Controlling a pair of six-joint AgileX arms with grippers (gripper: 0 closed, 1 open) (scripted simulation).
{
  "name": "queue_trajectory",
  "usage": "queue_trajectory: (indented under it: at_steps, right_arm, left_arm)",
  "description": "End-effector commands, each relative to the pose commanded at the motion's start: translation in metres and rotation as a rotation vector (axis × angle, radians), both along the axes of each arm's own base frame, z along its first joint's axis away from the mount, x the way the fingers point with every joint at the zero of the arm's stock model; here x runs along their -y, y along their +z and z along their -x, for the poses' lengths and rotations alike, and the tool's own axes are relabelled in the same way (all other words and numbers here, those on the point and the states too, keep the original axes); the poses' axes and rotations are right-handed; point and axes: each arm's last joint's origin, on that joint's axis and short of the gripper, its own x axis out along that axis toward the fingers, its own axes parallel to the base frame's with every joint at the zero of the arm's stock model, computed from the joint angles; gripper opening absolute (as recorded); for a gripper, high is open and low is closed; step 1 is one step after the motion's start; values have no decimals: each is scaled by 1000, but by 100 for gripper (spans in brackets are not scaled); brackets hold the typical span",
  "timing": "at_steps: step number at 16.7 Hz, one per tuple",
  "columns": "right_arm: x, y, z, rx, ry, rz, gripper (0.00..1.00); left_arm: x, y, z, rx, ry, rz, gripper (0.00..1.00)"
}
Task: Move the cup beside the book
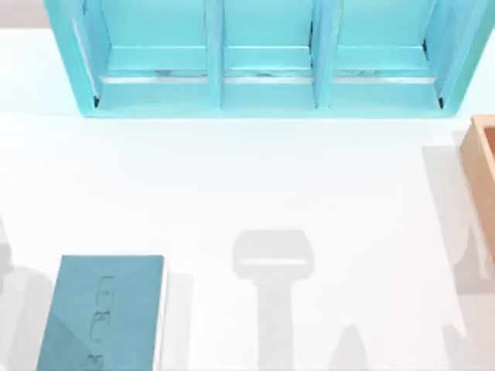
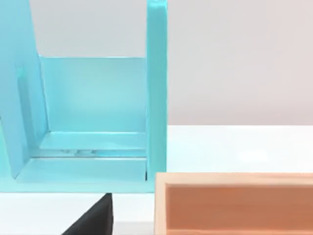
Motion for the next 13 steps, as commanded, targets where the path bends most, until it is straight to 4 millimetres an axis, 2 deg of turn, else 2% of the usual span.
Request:
queue_trajectory:
  at_steps: [7,13]
  right_arm:
    - [0,0,0,0,0,0,100]
    - [0,0,0,0,0,0,100]
  left_arm:
    - [0,47,0,-3,-2,2,0]
    - [1,48,0,-3,6,2,0]
